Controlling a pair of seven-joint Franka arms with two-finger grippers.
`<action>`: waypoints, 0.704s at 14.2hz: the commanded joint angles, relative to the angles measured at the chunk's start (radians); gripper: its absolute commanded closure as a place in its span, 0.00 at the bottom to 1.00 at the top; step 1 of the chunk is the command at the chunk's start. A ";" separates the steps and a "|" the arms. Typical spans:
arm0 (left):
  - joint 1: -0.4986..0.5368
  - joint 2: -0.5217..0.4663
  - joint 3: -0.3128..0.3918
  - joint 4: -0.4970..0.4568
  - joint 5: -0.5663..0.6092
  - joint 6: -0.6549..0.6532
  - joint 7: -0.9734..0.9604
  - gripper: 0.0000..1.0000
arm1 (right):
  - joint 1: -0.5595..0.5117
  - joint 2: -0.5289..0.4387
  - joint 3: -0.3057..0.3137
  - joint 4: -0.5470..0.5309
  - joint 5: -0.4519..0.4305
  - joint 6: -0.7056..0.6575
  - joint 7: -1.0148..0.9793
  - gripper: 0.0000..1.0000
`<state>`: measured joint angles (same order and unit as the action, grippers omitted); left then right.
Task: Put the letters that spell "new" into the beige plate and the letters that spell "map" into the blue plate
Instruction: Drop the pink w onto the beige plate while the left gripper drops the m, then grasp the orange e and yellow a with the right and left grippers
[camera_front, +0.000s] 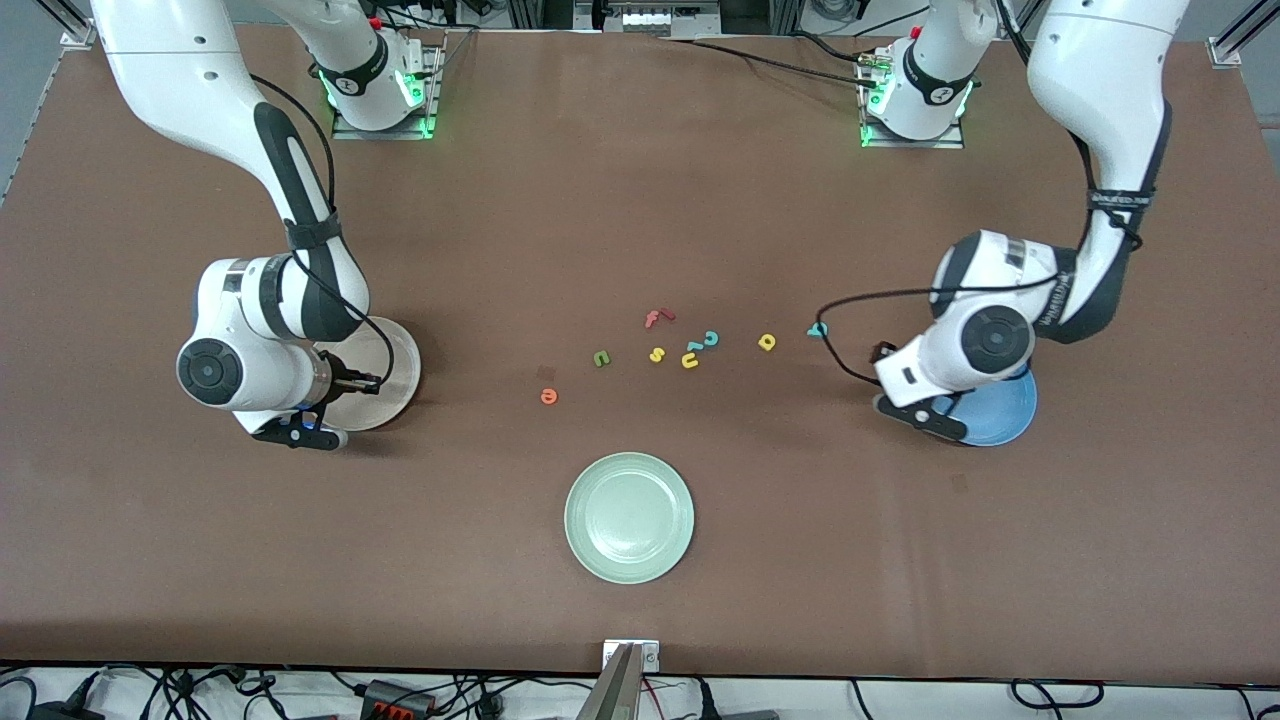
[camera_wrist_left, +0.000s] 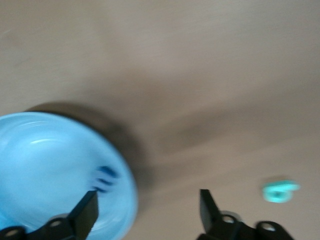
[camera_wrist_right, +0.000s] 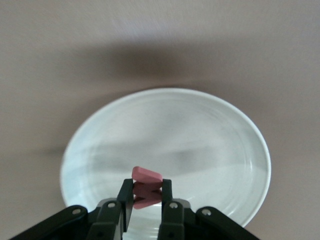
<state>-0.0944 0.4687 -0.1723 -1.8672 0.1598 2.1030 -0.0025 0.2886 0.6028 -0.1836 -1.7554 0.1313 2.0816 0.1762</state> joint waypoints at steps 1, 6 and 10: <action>-0.004 0.001 -0.105 -0.001 0.021 -0.017 -0.216 0.00 | 0.004 0.026 0.009 -0.007 -0.004 0.011 -0.007 0.49; -0.154 0.070 -0.159 -0.033 0.029 0.132 -0.318 0.00 | 0.043 0.005 0.018 0.114 0.007 0.000 -0.015 0.00; -0.163 0.120 -0.165 -0.070 0.193 0.199 -0.286 0.00 | 0.159 0.038 0.018 0.178 0.001 0.012 0.000 0.00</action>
<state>-0.2681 0.5768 -0.3349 -1.9113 0.2987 2.2661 -0.3061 0.3858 0.6120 -0.1633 -1.6030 0.1319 2.0956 0.1751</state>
